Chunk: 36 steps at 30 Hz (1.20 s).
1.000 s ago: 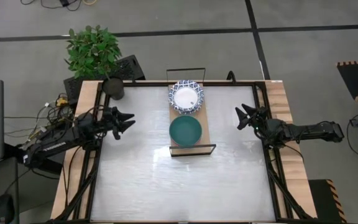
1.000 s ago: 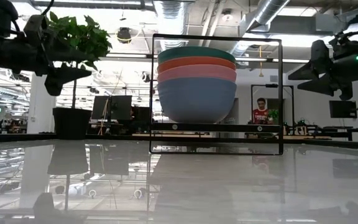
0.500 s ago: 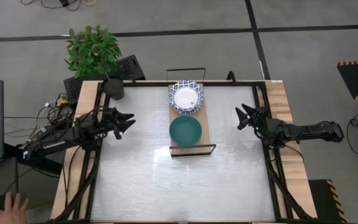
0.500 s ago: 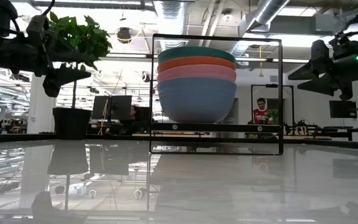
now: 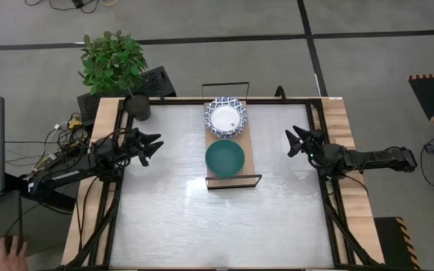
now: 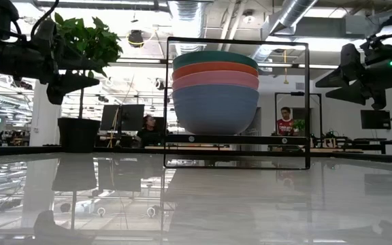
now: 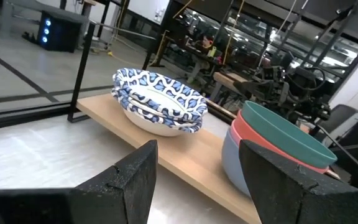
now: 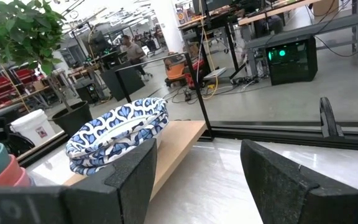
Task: Place and stack bowls onto a shelf
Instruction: Return to Home Position
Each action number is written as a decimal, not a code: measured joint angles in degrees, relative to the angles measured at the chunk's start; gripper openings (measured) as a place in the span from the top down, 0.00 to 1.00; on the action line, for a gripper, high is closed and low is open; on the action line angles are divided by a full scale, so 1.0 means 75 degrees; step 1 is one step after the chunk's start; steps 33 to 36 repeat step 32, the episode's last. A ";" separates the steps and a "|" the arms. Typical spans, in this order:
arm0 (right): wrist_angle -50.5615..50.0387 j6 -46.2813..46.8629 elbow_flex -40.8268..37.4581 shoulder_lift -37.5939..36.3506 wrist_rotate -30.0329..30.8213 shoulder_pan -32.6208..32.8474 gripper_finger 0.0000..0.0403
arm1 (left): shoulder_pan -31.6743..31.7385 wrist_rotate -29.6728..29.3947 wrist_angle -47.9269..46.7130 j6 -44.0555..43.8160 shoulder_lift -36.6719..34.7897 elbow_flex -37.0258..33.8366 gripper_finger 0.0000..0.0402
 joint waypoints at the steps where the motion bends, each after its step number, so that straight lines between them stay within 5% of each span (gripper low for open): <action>1: 0.0000 0.0000 0.0000 0.0000 -0.0002 0.0000 0.36 | 0.0000 -0.0003 0.0000 0.0001 0.0000 -0.0001 0.48; 36: 0.0000 0.0003 0.0000 0.0000 -0.0003 0.0000 0.36 | 0.0000 0.0038 -0.0002 0.0130 0.0000 -0.0006 0.48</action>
